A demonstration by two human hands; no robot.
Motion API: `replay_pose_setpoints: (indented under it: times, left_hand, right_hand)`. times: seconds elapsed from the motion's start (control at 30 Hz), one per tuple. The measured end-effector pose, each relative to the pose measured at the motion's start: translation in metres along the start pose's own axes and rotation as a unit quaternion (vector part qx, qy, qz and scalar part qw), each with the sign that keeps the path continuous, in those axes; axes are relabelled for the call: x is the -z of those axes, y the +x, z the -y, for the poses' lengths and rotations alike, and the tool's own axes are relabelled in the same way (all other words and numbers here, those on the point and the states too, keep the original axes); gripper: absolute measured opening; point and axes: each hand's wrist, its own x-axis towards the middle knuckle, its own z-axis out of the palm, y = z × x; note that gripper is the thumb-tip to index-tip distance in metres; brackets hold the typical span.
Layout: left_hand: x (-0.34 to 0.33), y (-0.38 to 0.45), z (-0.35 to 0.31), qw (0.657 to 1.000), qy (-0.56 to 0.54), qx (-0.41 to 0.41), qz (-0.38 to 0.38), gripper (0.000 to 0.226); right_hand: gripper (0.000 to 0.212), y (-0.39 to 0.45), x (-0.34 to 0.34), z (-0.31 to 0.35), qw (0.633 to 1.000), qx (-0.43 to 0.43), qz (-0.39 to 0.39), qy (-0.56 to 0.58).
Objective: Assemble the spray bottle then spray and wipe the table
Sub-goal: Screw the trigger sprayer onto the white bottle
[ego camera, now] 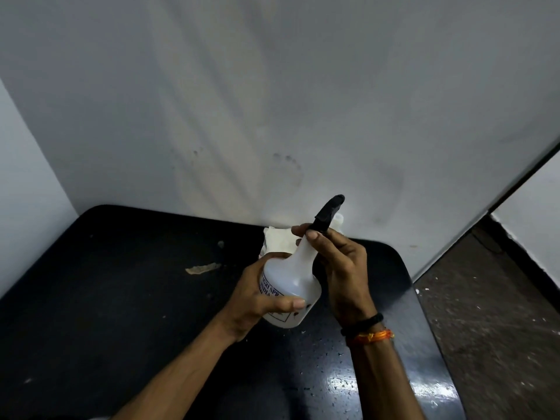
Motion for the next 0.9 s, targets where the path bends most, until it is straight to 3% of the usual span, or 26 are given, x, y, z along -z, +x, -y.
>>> replay_pose_setpoints:
  times: [0.17,0.43,0.73,0.83,0.9]
  left_hand:
    - [-0.001,0.001,0.004,0.999,0.025,-0.014,-0.018,0.076]
    - [-0.003,0.004,0.014,0.989,0.11,-0.064,-0.075,0.089]
    - [-0.003,0.011,0.025,0.971,0.2,-0.074,-0.109,0.089]
    - [-0.002,0.009,0.031,0.976,0.174,-0.078,-0.109,0.089]
    - [-0.002,0.007,0.031,0.977,0.167,-0.078,-0.104,0.089]
  right_hand:
    - [0.031,-0.002,-0.002,0.0,0.999,0.018,-0.034,-0.002]
    - [0.024,-0.004,-0.01,-0.008,0.993,0.04,-0.087,-0.062]
    - [0.027,-0.007,-0.033,-0.015,0.981,0.005,-0.179,-0.072]
    - [0.049,-0.007,-0.036,-0.016,0.974,-0.015,-0.211,-0.084]
    - [0.052,-0.006,-0.035,-0.016,0.979,-0.022,-0.193,-0.055]
